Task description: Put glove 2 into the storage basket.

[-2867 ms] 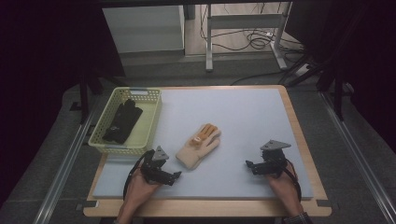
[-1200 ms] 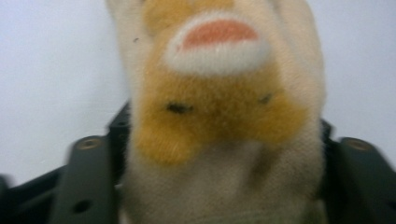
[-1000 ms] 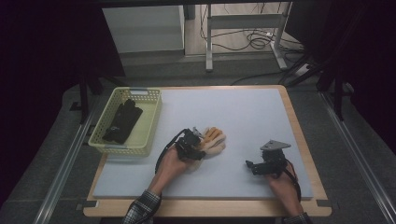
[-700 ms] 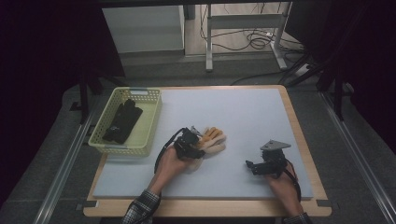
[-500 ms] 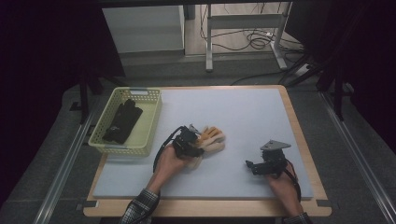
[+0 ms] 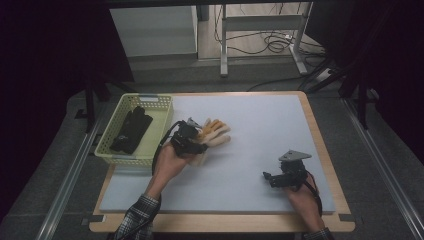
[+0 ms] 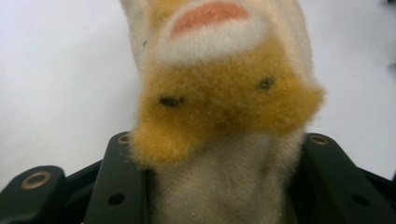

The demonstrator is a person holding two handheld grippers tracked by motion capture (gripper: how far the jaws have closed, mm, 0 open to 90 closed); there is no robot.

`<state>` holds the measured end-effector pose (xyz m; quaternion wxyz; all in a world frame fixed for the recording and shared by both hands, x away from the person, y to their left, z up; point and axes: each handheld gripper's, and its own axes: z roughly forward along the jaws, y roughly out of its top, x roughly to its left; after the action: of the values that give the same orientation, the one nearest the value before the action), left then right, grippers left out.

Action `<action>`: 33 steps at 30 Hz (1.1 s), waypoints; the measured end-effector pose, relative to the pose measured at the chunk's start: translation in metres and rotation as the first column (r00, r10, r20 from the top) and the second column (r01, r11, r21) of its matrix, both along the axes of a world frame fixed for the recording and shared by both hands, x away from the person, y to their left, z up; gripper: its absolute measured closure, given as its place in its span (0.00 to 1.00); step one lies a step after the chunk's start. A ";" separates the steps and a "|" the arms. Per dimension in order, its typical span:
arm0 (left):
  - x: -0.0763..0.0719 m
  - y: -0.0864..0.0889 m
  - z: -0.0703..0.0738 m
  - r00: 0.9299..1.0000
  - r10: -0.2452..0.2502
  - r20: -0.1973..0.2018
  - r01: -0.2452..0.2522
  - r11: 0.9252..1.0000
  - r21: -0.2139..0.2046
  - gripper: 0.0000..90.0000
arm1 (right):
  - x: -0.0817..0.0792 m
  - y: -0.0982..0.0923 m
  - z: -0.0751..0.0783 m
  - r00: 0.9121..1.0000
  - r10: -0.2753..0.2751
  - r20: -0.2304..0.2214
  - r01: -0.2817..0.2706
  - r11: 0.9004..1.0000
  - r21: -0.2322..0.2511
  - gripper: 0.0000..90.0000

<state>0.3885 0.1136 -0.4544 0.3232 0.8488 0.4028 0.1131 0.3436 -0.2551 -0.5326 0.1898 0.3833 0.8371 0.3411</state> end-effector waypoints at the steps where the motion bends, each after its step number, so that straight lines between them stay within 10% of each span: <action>1: 0.001 0.004 0.004 1.000 0.007 0.006 -0.007 1.000 0.001 0.60 | 0.000 0.000 0.000 1.000 0.000 0.000 0.000 1.000 0.000 0.10; 14: 0.013 0.069 0.041 0.985 0.166 0.040 -0.166 0.986 -0.010 0.59 | 0.000 0.000 0.000 1.000 0.001 0.003 -0.001 1.000 0.001 0.10; 33: 0.035 0.179 0.019 0.898 0.439 0.017 -0.439 0.899 0.002 0.58 | 0.000 0.000 0.000 1.000 0.001 0.002 -0.001 1.000 0.002 0.10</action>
<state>0.4232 0.2927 -0.4349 0.2903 0.7362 0.5807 0.1911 0.3438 -0.2551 -0.5329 0.1903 0.3829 0.8367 0.3423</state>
